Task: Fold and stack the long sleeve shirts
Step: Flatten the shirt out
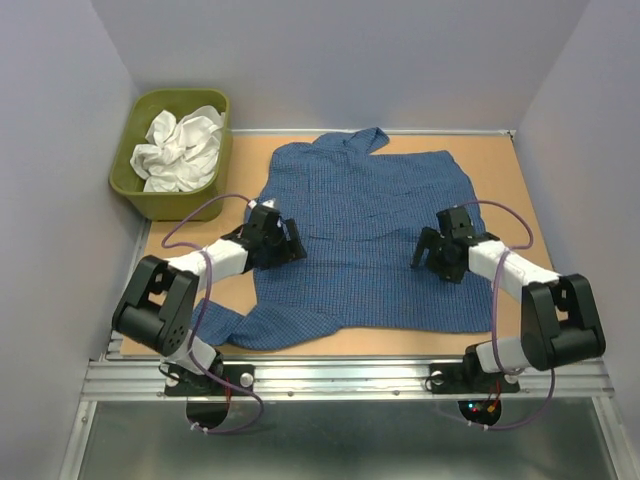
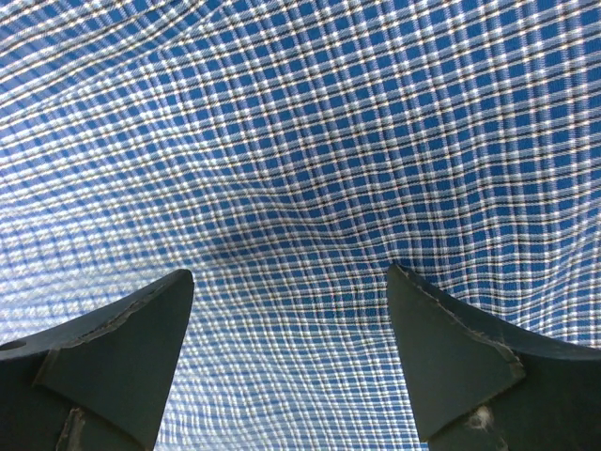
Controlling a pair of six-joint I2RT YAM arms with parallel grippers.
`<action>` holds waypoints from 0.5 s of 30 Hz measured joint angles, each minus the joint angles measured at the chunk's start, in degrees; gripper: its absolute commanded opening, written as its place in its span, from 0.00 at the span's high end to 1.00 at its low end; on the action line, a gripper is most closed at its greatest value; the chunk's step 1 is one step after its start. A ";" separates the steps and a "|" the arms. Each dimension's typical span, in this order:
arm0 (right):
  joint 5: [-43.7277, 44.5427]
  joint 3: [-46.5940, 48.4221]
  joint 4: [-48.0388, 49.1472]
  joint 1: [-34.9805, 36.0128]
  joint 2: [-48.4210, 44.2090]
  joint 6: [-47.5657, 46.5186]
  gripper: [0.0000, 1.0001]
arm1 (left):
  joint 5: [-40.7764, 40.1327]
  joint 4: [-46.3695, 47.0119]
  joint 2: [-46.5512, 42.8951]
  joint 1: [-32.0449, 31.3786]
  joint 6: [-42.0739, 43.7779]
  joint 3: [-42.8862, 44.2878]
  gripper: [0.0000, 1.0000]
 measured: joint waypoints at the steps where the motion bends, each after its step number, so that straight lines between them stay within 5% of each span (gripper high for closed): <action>1: -1.44 -2.05 -0.87 0.00 -2.64 0.87 0.11 | 0.90 0.68 -1.29 0.02 -0.59 -1.60 0.16; 8: -6.88 -7.34 -9.75 0.00 -12.87 3.56 0.11 | 5.18 -4.59 -12.57 0.02 -4.70 -10.05 0.15; 15: -4.85 0.92 -11.67 0.00 -9.79 1.05 0.11 | -0.61 -16.59 -9.92 -0.02 -1.70 0.59 0.14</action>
